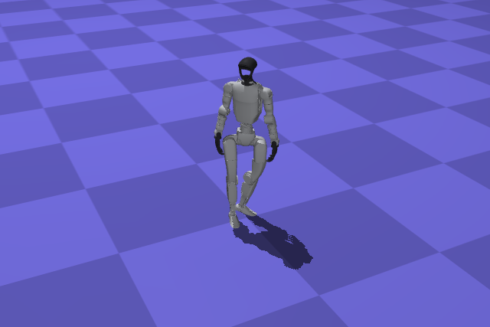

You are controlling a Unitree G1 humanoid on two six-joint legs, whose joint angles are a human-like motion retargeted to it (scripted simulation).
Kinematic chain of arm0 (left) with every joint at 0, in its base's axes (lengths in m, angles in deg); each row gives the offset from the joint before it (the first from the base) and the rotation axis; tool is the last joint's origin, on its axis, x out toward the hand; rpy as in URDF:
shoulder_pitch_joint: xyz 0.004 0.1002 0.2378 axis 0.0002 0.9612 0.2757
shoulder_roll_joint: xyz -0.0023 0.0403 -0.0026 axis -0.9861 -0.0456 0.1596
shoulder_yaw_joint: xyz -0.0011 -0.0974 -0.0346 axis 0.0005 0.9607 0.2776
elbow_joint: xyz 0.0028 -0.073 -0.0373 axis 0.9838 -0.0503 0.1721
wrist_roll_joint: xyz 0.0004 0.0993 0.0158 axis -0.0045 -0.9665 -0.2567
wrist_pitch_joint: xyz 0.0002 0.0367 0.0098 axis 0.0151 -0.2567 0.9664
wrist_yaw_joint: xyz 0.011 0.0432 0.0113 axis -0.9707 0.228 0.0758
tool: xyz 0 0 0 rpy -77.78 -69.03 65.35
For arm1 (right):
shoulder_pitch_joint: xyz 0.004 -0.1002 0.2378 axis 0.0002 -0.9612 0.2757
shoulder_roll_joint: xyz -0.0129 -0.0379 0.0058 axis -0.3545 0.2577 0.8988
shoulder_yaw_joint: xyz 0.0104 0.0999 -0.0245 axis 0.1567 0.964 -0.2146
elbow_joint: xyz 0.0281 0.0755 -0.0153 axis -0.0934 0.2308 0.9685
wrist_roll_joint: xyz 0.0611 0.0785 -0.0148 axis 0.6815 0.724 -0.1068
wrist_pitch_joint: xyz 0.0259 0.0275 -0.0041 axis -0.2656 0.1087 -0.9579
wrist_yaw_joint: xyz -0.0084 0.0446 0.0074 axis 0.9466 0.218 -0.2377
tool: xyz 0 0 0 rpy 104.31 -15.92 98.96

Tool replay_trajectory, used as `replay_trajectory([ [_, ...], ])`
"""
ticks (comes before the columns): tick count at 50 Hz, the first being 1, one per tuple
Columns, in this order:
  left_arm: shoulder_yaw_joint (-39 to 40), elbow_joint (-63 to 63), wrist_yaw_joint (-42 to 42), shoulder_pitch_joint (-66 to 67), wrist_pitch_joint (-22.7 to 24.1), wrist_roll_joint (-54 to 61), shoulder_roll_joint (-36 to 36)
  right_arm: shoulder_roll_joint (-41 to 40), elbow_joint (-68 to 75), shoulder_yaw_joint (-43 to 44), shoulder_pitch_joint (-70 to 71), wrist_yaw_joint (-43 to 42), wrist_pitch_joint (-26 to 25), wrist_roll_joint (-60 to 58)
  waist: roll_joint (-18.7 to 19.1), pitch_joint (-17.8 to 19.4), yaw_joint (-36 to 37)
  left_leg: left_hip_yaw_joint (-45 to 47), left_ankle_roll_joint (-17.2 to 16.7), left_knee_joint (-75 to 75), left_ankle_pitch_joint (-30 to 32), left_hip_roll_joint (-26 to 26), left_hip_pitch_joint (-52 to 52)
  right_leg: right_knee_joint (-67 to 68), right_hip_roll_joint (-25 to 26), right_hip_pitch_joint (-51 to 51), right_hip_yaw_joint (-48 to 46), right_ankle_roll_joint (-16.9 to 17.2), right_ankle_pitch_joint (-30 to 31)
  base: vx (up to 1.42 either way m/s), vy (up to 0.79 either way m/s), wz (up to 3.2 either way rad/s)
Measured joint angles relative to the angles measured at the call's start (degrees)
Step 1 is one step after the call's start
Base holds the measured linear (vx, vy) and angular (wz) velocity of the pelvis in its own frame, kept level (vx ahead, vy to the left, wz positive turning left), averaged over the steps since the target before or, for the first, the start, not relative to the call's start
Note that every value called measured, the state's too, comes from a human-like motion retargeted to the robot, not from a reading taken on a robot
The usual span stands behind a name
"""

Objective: In place motions

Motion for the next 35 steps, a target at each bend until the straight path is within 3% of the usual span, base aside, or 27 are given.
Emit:
replay_trajectory([
  [6,1.6,0.2,0.6,-0.9,-0.9,-1.7,-1.2,-0.6,4.9,1.7,-0.2,-1.3,-1.2,3.9,2.9,1.8,-11.0,7.0,-1.7,-1.6,-0.5,1.2,0.2,-0.9,3.0,-2.4,2.3,2.7,1.3,-0.17,0.06,-1.38],
  [13,-2.8,6.8,0.7,-5.0,-0.6,-2.5,-1.5,0.0,12.5,4.2,-4.1,-4.3,-3.3,9.4,5.0,2.7,-15.1,10.1,-2.7,-2.5,-0.6,1.2,-1.0,-1.6,4.5,-4.7,3.9,4.0,1.5,-0.10,0.09,-0.77],
  [19,-7.6,11.4,-0.4,-9.1,2.1,-4.4,0.4,-1.4,13.7,5.4,-9.2,-2.7,-5.8,11.6,5.4,3.4,-15.6,9.4,-2.6,-3.0,-0.3,1.1,-1.7,-1.4,4.8,-5.3,3.6,3.5,1.3,-0.04,0.04,0.03],
  [27,-9.8,13.4,-2.2,-8.0,3.8,-6.2,3.6,-2.5,13.7,4.4,-8.1,-0.4,-4.4,8.7,4.8,2.9,-13.0,6.2,-1.9,-2.7,0.1,0.9,-2.1,-1.5,3.9,-4.3,1.8,1.4,0.6,0.01,0.00,0.50],
  [35,-7.3,7.3,-2.0,-4.8,2.0,-9.3,3.8,0.0,8.5,4.9,-4.1,0.3,-3.0,7.3,3.9,1.4,-6.7,-0.5,0.1,-1.1,1.0,0.6,-3.2,-2.4,1.6,-1.4,-2.6,-1.5,-0.8,0.10,-0.03,1.13],
])
